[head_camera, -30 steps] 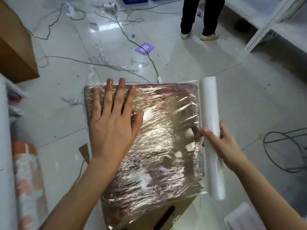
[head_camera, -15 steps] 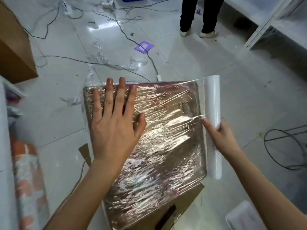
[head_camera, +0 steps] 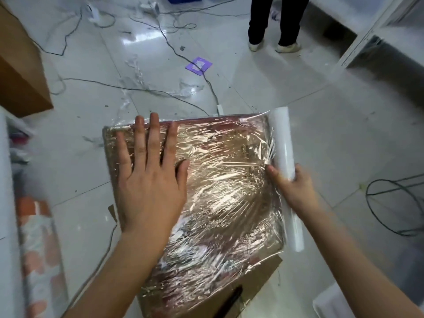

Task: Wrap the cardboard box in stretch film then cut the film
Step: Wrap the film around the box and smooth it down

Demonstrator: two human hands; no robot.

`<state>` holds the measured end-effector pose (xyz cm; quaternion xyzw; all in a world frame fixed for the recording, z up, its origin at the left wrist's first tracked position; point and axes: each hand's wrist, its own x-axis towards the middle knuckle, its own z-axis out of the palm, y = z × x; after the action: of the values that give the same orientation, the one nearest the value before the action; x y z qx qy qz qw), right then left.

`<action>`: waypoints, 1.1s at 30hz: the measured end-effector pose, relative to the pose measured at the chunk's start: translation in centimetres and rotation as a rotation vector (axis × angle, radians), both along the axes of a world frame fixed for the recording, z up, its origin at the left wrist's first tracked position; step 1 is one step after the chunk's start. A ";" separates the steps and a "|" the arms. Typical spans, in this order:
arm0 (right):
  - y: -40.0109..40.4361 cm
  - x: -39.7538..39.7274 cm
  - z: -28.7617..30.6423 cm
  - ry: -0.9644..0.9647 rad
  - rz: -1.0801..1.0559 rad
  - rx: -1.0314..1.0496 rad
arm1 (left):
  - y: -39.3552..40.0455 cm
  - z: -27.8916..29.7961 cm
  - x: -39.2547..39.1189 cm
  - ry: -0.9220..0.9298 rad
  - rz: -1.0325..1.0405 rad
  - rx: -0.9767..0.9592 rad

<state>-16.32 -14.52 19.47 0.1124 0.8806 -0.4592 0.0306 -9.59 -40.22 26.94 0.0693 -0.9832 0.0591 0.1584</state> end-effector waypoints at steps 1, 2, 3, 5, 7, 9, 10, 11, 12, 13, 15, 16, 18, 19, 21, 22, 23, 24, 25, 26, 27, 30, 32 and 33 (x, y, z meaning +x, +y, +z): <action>-0.2 -0.1 0.0 0.006 0.000 0.020 | 0.9 0.0 0.1 -0.006 0.000 -0.039; -0.4 -0.1 0.1 0.012 0.004 0.029 | 2.1 0.0 0.2 -0.030 -0.045 -0.073; -0.6 0.0 0.2 0.020 0.006 0.028 | 3.4 -0.1 0.0 -0.039 -0.104 -0.083; -0.8 0.5 0.1 0.041 0.012 0.026 | 5.4 -1.1 -1.0 -0.012 -0.232 -0.070; -0.8 0.9 0.1 0.039 0.013 0.035 | 6.0 -2.6 -2.2 -0.013 -0.265 -0.104; -0.8 1.2 0.2 0.026 0.020 0.018 | 5.5 -3.7 -3.1 -0.006 -0.275 -0.112; -0.9 1.2 0.3 0.025 0.027 -0.005 | 5.2 -3.8 -3.5 -0.011 -0.290 -0.116; -0.9 1.3 0.4 0.023 0.032 -0.026 | 4.8 -3.9 -3.8 -0.017 -0.310 -0.126; -1.0 1.5 0.5 0.026 0.030 -0.037 | 4.5 -3.8 -4.1 -0.027 -0.329 -0.144; -1.2 1.7 0.5 0.035 0.022 -0.039 | 4.3 -3.7 -4.4 -0.035 -0.337 -0.161; -1.4 2.0 0.5 0.040 -0.040 -0.098 | 4.6 -3.5 -4.8 -0.024 -0.330 -0.166; -1.5 2.0 0.4 0.036 -0.073 -0.141 | 5.4 -3.4 -4.9 -0.004 -0.332 -0.146; -1.9 1.9 0.1 0.047 -0.085 -0.130 | 7.5 -3.4 -5.2 0.028 -0.375 -0.056; -2.2 1.8 0.1 0.056 -0.073 -0.111 | 8.5 -3.8 -5.3 0.033 -0.415 -0.022; -2.8 1.7 0.0 0.079 -0.056 -0.089 | 9.7 -5.0 -5.5 0.013 -0.446 -0.022; -3.0 1.7 -0.1 0.086 -0.055 -0.079 | 9.7 -5.7 -5.7 0.003 -0.429 -0.044; -3.1 1.6 -0.1 0.089 -0.058 -0.067 | 9.7 -6.3 -5.9 -0.001 -0.403 -0.052; -3.1 1.4 -0.1 0.094 -0.062 -0.056 | 9.6 -6.6 -6.1 -0.001 -0.385 -0.050; -3.0 1.3 -0.1 0.094 -0.069 -0.046 | 9.7 -6.7 -6.1 -0.003 -0.378 -0.055; -2.8 1.1 -0.1 0.092 -0.072 -0.039 | 9.9 -6.6 -6.2 -0.003 -0.377 -0.059; -2.6 1.0 -0.1 0.091 -0.075 -0.026 | 10.1 -6.6 -6.4 0.003 -0.379 -0.046; -2.4 1.4 -0.1 0.101 -0.083 0.067 | 10.4 -6.6 -6.4 -0.007 -0.394 -0.010; -2.1 1.9 0.3 0.107 -0.105 0.212 | 10.4 -6.8 -6.0 -0.025 -0.388 -0.006; -2.0 2.1 0.5 0.115 -0.127 0.272 | 10.5 -6.8 -5.8 -0.024 -0.387 -0.003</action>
<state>-14.26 -16.48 19.97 0.1445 0.9261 -0.3424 -0.0644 -15.39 -29.76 20.10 -0.1219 -0.9799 0.0298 0.1551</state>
